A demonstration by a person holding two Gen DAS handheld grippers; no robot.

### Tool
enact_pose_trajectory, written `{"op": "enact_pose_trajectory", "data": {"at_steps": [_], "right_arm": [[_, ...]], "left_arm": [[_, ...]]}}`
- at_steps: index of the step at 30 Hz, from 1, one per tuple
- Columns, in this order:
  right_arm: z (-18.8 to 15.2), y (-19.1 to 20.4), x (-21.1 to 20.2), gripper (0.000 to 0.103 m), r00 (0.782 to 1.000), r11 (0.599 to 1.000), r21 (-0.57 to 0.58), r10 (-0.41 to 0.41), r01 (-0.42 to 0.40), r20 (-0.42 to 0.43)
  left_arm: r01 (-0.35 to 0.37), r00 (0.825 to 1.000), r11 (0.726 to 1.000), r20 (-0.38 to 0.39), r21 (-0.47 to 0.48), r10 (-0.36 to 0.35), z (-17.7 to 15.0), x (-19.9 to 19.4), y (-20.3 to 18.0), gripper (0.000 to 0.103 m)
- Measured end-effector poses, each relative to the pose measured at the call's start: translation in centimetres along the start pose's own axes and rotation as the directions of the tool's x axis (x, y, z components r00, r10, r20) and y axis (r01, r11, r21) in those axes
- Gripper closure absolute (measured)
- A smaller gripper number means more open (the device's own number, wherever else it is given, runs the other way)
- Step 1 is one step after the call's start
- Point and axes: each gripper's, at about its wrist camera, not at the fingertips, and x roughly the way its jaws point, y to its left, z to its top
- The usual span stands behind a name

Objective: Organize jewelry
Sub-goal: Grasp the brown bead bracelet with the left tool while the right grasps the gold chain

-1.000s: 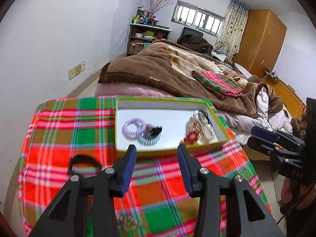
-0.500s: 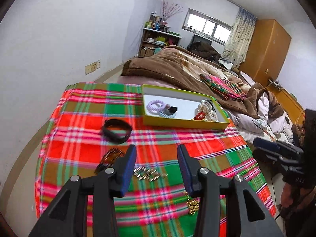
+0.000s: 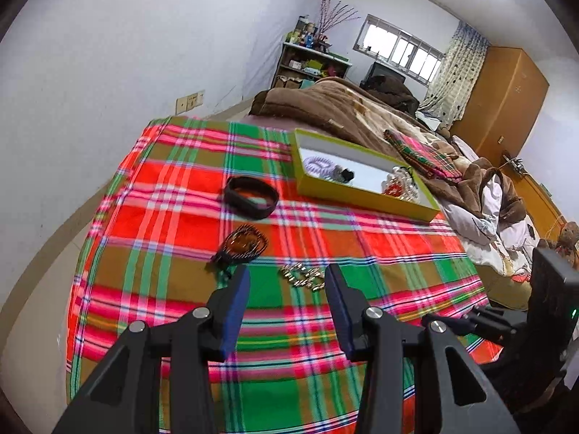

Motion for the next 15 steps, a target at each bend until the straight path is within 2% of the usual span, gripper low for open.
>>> {"op": "enact_pose_trajectory", "data": {"at_steps": [4,7,8,9,10,12,15], "right_arm": [[-0.2,0.6,1.5,0.057,0.999,0.999,-0.035,-0.034,0.033,-0.030],[-0.1,1.1,1.7,0.059,0.997,0.995,-0.073,-0.069,0.068,-0.022],[-0.1,1.3,1.7,0.063,0.996,0.992,-0.086,-0.092,0.090,-0.018],[-0.1,1.5,1.8,0.075,0.992,0.988,-0.101,-0.123,0.121,-0.013],[-0.1,1.5,1.8,0.082,0.990,0.985,-0.107,-0.139,0.137,-0.009],[0.0,1.0,1.6,0.087,0.991,0.987,-0.091,-0.135,0.134,-0.008],[0.1,0.5,1.5,0.088,0.992,0.989,-0.076,-0.127,0.126,-0.004]], "left_arm": [[-0.024,1.000,1.000,-0.019,-0.018,0.024,-0.5,0.8,1.0,0.058],[-0.048,0.998,0.999,-0.043,-0.022,0.047,-0.7,1.8,1.7,0.057],[-0.054,0.997,0.998,-0.047,-0.020,0.053,-0.7,2.1,1.8,0.056],[-0.062,0.997,0.998,-0.052,-0.016,0.061,-0.7,2.4,2.0,0.055],[-0.067,0.996,0.998,-0.056,-0.014,0.066,-0.6,2.7,2.2,0.055],[-0.072,0.995,0.997,-0.064,-0.013,0.071,-0.3,3.5,2.5,0.055],[-0.080,0.994,0.997,-0.082,-0.010,0.079,0.2,4.7,2.9,0.054]]}}
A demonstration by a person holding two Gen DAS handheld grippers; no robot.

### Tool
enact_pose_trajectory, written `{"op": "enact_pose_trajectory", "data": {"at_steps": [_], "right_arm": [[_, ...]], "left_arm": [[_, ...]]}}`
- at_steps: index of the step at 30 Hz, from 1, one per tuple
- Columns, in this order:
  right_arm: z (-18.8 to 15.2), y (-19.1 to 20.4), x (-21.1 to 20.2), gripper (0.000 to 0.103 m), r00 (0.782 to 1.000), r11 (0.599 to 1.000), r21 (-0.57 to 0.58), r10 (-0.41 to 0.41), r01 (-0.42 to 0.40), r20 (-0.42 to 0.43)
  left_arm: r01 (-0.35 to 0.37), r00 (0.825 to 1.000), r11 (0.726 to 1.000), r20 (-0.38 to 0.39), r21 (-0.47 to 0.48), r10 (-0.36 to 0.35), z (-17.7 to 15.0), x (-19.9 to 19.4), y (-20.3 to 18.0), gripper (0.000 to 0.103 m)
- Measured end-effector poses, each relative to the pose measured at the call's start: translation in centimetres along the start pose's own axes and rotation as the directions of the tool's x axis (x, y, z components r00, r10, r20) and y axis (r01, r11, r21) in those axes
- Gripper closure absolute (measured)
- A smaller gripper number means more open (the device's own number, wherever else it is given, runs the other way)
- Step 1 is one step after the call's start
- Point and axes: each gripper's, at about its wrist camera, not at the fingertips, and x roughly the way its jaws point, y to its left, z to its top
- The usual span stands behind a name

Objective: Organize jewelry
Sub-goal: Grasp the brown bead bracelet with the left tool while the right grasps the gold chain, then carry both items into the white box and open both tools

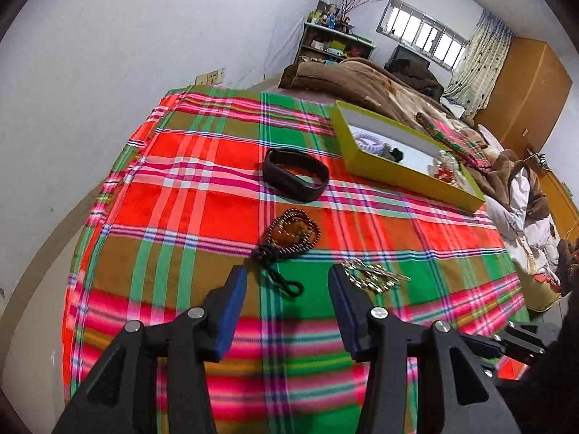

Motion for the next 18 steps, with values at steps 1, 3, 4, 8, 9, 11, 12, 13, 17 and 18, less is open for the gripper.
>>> {"op": "enact_pose_trajectory", "data": {"at_steps": [1,3,4,8,9,11,12,13,17,18], "right_arm": [[0.0,0.0,0.0,0.090,1.000,1.000,0.002,0.000,0.000,0.003],[0.0,-0.2,-0.1,0.092,1.000,1.000,0.012,0.000,0.000,0.005],[0.0,-0.4,-0.1,0.092,1.000,1.000,0.019,0.007,-0.007,0.005],[0.2,-0.6,-0.2,0.093,1.000,1.000,0.025,0.007,-0.007,0.010],[0.3,-0.8,-0.2,0.093,1.000,1.000,0.028,0.006,-0.007,0.013],[0.4,-1.1,-0.5,0.093,1.000,0.999,0.036,0.009,-0.010,0.023],[0.6,-1.3,-0.7,0.093,0.999,0.999,0.043,0.011,-0.012,0.030],[0.7,-1.4,-1.0,0.093,0.999,0.999,0.049,0.012,-0.014,0.036],[1.2,-2.2,-1.9,0.093,0.998,0.998,0.067,0.014,-0.018,0.059],[1.4,-2.3,-2.1,0.093,0.998,0.997,0.069,0.014,-0.018,0.066]], "left_arm": [[-0.005,1.000,1.000,-0.007,0.002,0.005,0.2,0.4,0.1,0.054],[-0.011,1.000,1.000,-0.020,0.011,0.011,0.5,1.3,0.2,0.054],[-0.013,1.000,1.000,-0.024,0.016,0.013,0.6,1.6,0.2,0.054],[-0.024,1.000,0.998,-0.015,0.062,0.025,1.0,2.3,-0.4,0.054],[-0.030,0.999,0.996,-0.011,0.080,0.031,1.0,2.4,-0.7,0.054],[-0.055,0.998,0.992,-0.009,0.114,0.057,0.9,2.5,-1.2,0.060],[-0.066,0.998,0.990,-0.009,0.123,0.068,0.8,2.5,-1.3,0.076],[-0.063,0.998,0.990,-0.011,0.127,0.065,0.8,2.5,-1.4,0.080],[-0.046,0.999,0.992,-0.010,0.120,0.048,0.9,2.3,-1.2,0.087],[-0.044,0.999,0.992,-0.007,0.117,0.045,0.9,2.2,-1.2,0.087]]}}
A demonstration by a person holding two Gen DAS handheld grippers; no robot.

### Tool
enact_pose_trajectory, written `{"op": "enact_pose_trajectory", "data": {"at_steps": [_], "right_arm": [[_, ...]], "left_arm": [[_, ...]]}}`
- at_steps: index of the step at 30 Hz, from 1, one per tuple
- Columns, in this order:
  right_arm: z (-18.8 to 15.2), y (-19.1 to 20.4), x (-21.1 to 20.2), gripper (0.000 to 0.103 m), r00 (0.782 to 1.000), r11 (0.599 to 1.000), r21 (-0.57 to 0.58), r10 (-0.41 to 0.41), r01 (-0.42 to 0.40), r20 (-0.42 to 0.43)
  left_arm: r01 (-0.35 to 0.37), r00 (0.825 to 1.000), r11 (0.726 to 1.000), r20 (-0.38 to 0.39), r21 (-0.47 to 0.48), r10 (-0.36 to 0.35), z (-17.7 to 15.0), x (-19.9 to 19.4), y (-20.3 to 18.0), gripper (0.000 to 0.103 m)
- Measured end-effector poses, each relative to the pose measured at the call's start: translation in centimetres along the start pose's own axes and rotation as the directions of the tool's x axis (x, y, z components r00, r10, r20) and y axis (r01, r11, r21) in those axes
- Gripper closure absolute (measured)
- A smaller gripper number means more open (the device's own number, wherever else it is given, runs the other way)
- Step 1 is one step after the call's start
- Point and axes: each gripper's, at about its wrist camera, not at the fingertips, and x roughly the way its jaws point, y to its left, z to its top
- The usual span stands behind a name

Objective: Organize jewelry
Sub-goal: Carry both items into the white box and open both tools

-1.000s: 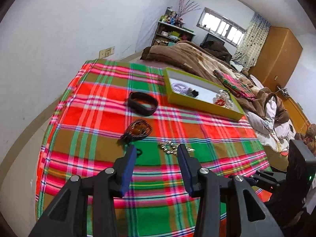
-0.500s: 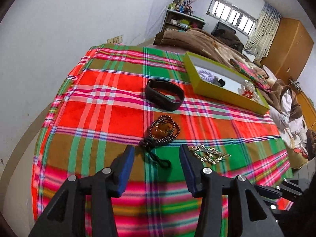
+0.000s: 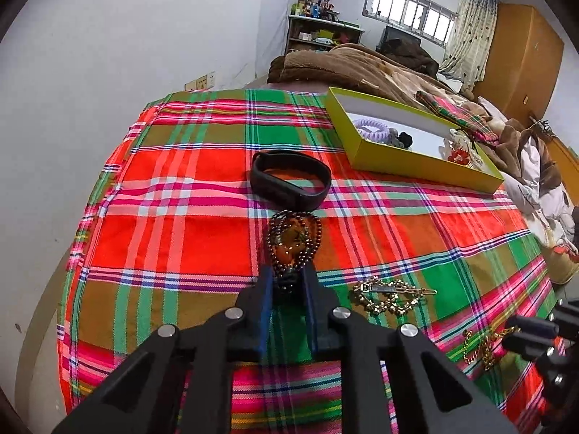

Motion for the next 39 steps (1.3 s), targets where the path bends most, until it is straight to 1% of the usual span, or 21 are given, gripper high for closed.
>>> {"op": "enact_pose_trajectory", "data": {"at_steps": [6,12,21,28,32,39], "right_arm": [[1.2,-0.6,-1.4,0.093,0.999,1.000,0.007,0.003,-0.003,0.036],[2.4,-1.0,-2.8,0.093,0.997,1.000,0.004,0.006,-0.006,0.073],[4.9,-1.8,-4.7,0.093,0.991,1.000,-0.016,-0.013,0.015,0.130],[8.0,-2.9,-5.4,0.093,0.984,0.999,-0.035,-0.032,0.039,0.174],[10.0,-4.2,-5.6,0.093,0.980,0.998,-0.027,-0.044,0.051,0.193],[12.9,-6.8,-4.5,0.093,0.977,0.997,0.000,-0.069,0.071,0.202]], "left_arm": [[0.017,0.999,1.000,0.049,-0.025,-0.016,0.0,-1.6,0.2,0.087],[0.032,0.994,0.999,0.105,-0.026,-0.029,0.9,-4.0,-0.2,0.088],[0.101,0.980,0.995,0.175,-0.003,-0.099,3.6,-6.9,-2.1,0.088],[0.135,0.973,0.991,0.187,0.021,-0.137,5.7,-6.8,-3.6,0.088],[0.147,0.971,0.988,0.183,0.040,-0.152,6.9,-6.2,-4.4,0.088],[0.176,0.966,0.981,0.178,0.081,-0.188,9.8,-4.7,-6.1,0.088]]}}
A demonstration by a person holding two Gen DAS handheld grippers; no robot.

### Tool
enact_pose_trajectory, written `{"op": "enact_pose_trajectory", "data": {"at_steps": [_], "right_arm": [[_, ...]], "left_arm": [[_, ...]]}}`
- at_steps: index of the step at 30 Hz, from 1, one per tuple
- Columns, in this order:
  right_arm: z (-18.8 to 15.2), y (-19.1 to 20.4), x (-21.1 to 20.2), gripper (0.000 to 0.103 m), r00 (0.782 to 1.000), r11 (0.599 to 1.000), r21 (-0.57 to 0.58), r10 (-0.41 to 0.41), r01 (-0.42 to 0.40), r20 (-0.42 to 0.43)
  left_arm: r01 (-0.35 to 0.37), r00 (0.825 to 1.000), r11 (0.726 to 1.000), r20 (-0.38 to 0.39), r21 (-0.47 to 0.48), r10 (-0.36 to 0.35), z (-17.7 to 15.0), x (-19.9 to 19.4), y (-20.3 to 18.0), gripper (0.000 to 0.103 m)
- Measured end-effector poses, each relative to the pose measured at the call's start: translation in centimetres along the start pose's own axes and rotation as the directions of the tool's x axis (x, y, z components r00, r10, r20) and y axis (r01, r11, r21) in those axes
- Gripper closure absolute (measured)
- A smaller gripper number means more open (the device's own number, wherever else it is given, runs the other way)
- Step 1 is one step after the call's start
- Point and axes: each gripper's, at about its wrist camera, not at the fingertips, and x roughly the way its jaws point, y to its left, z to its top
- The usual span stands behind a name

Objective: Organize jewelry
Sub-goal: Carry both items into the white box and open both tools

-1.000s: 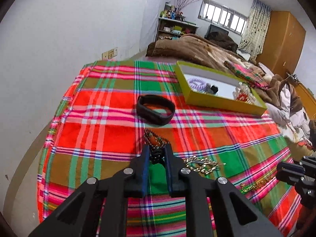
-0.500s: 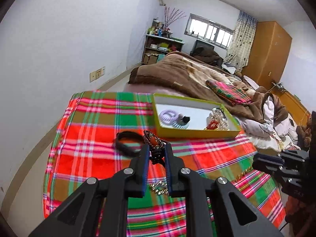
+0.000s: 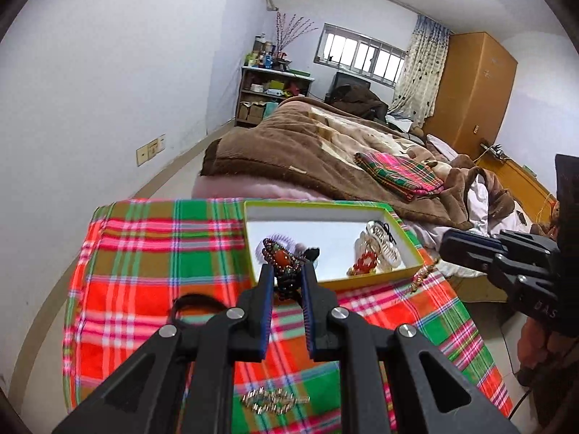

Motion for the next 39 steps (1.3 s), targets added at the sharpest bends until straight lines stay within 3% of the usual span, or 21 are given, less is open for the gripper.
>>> {"op": "enact_pose_trajectory", "data": {"at_steps": [9,24,35,39], "right_arm": [[1.5,-3.4,4.5,0.093,0.999,0.999,0.033,-0.029,0.031,-0.039],[1.7,-7.3,12.0,0.092,0.990,0.995,0.086,-0.046,0.058,-0.135],[0.1,-8.9,15.0,0.091,0.975,0.989,0.127,-0.047,0.076,-0.218],[0.2,-8.9,14.4,0.080,0.977,0.989,0.128,-0.043,0.071,-0.208]], "left_arm": [[0.047,0.998,0.999,-0.046,0.011,-0.047,1.8,5.1,-0.4,0.088],[0.038,0.992,0.999,-0.124,0.013,-0.036,3.2,12.2,1.1,0.088],[-0.003,0.983,1.000,-0.182,-0.014,0.000,2.6,14.5,2.3,0.086],[-0.011,0.980,1.000,-0.199,-0.019,0.007,2.4,14.6,2.5,0.085]]}}
